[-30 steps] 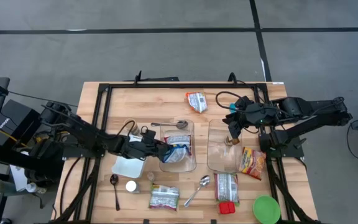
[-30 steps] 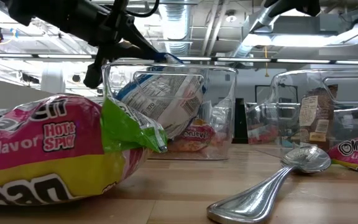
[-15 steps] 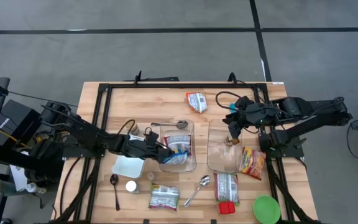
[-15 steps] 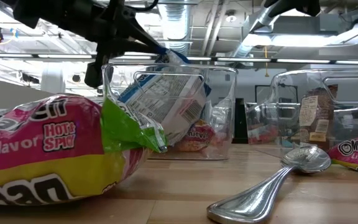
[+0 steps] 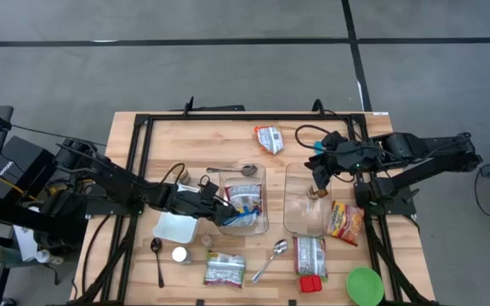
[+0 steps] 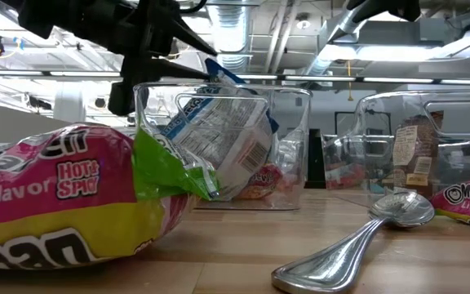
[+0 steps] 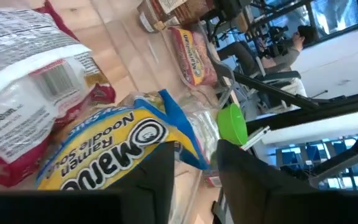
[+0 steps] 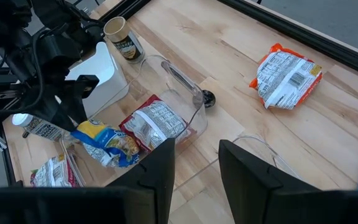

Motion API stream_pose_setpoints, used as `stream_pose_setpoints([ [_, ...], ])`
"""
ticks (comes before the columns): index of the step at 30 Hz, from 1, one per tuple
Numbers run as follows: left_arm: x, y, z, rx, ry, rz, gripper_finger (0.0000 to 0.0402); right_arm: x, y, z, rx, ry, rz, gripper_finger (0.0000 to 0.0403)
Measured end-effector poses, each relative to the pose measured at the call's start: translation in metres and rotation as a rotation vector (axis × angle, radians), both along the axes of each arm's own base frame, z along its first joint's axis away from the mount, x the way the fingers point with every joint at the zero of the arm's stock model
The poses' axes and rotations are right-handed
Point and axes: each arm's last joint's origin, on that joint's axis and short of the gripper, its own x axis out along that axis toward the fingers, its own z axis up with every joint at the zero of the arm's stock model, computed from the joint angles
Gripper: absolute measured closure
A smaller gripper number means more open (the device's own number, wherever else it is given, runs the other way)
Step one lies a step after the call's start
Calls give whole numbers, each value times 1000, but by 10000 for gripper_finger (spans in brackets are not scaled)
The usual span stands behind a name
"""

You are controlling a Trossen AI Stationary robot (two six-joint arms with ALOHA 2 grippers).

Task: Pick & Place Food Item
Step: Put the blue noodle pack into the left transparent bin

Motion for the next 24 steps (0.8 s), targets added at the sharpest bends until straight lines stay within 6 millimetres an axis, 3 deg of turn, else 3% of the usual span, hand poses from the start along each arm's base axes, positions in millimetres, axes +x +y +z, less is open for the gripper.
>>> stream_pose_setpoints([
  [7, 2, -4, 6, -15, -53, -176, 272, 0, 0, 0, 0, 0, 0, 284],
  [12, 2, -3, 6, -4, -53, -165, 289, 0, 0, 0, 0, 0, 0, 284],
  [17, 7, 12, 11, -4, -105, -78, 309, 0, 0, 0, 6, 1, 5, 284],
  [24, 13, 34, 13, 31, -127, -135, 365, 0, 1, 0, 22, 3, 22, 284],
])
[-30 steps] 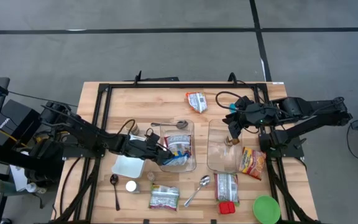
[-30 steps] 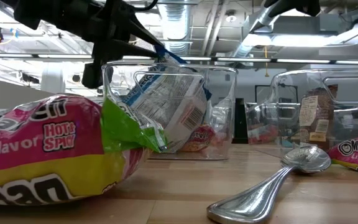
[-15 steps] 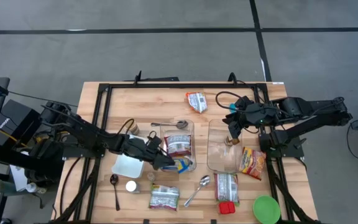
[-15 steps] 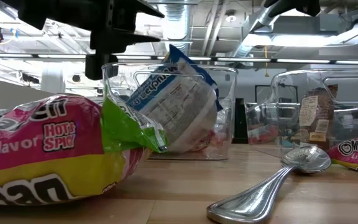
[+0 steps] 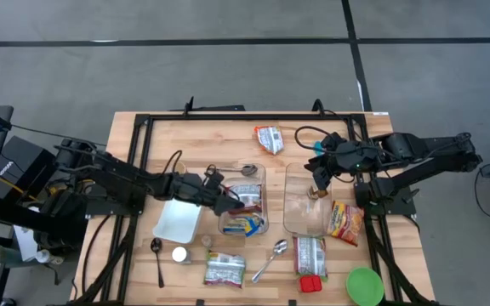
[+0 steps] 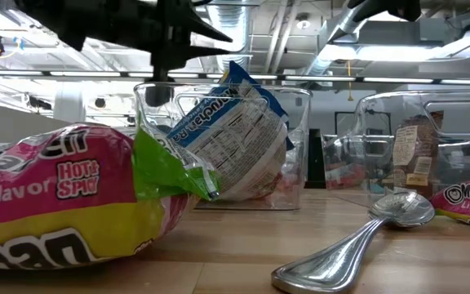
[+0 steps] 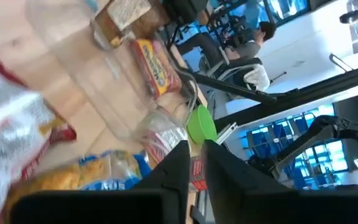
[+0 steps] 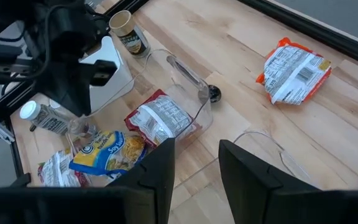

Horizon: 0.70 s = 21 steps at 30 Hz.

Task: Pick & Place Food Item
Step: Put the blue noodle pack into the left transparent bin

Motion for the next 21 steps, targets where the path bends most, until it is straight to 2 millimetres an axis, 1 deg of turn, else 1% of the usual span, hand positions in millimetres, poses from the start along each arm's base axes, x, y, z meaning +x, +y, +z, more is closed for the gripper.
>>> stream_pose_setpoints([
  [2, 3, 1, 4, 34, -17, -22, 386, 0, 0, 0, 0, 0, 0, 284],
  [4, 7, 2, 13, 77, -52, -48, 397, 0, 0, 0, 0, 0, 0, 284],
  [8, 17, 4, 34, 202, -96, -71, 400, 0, 0, 0, 0, 0, 0, 284],
  [11, 25, 4, 51, 307, -91, -89, 401, 0, 0, 0, 0, 0, 0, 284],
  [13, 29, 6, 60, 357, -42, -101, 401, 0, 0, 0, 0, 0, 0, 284],
  [16, 32, 8, 70, 420, 85, -129, 401, 0, 0, 0, 0, 0, 0, 284],
  [21, 28, 8, 80, 505, 254, -192, 401, 0, 0, 0, -1, 5, 0, 284],
])
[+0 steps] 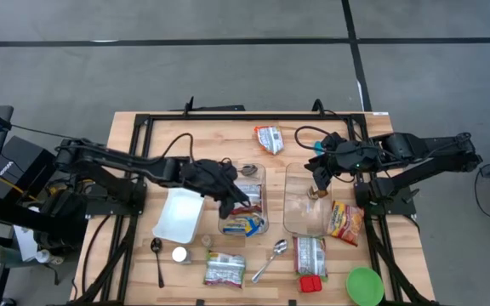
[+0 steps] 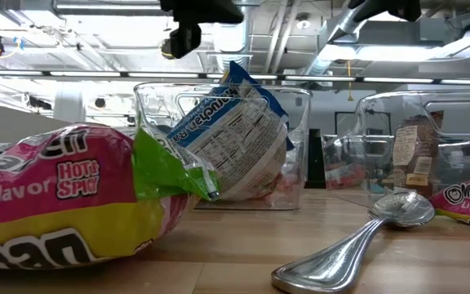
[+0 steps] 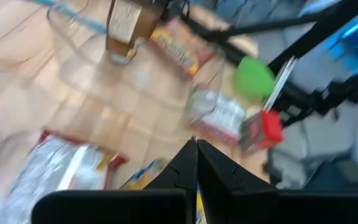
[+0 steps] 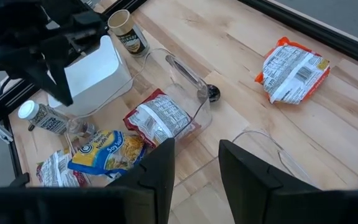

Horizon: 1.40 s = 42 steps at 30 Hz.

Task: Pick & Place Food Item
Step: Put the blue noodle pack into the left transparent bin

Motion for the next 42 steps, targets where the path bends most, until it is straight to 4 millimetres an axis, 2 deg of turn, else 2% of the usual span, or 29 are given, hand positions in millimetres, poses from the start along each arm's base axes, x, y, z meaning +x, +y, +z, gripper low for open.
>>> stream_pose_setpoints([
  [6, -4, -5, 6, 108, 58, -81, 401, -1, 0, -1, -2, 13, 0, 284],
  [11, -3, -6, 1, 155, 83, -115, 401, -1, 0, -1, -1, 13, -2, 284],
  [21, 20, -13, -56, 97, 307, -246, 401, -1, 0, -1, 0, 12, -2, 284],
  [31, 36, -18, -80, 66, 307, -336, 401, -1, 0, -1, -1, 15, -2, 284],
  [38, 46, -20, -108, 39, 359, -357, 401, -1, 0, -1, -1, 19, -2, 284],
  [42, 48, -20, -113, 26, 364, -339, 401, -2, 0, -1, -2, 21, -2, 284],
])
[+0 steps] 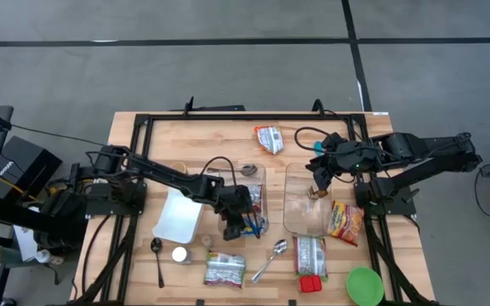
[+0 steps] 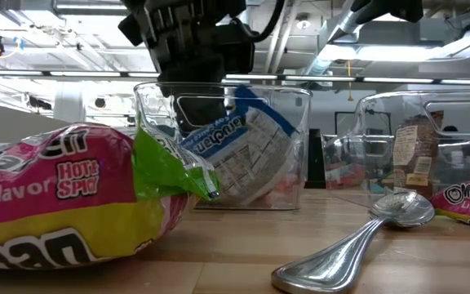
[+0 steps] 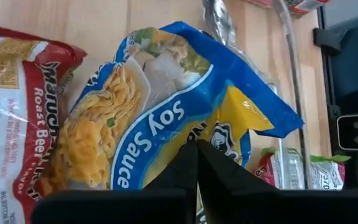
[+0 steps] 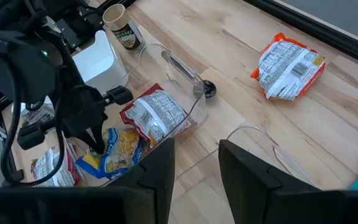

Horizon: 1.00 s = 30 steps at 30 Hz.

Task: Pick & Place Food Item
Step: Put the blue noodle pack into the left transparent bin

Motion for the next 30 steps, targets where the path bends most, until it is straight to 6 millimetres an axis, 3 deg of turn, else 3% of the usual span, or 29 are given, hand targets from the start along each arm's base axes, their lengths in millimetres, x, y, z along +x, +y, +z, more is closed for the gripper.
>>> stream_pose_setpoints([
  [13, 2, 9, -3, 63, 24, 188, 401, 0, 0, 0, -1, 1, -1, 284],
  [22, 1, 4, -2, 55, 26, 193, 401, 0, 0, 0, -3, 1, -2, 284],
  [30, -9, 8, 37, 73, -91, 234, 401, 0, 0, 0, -3, 1, -3, 284],
])
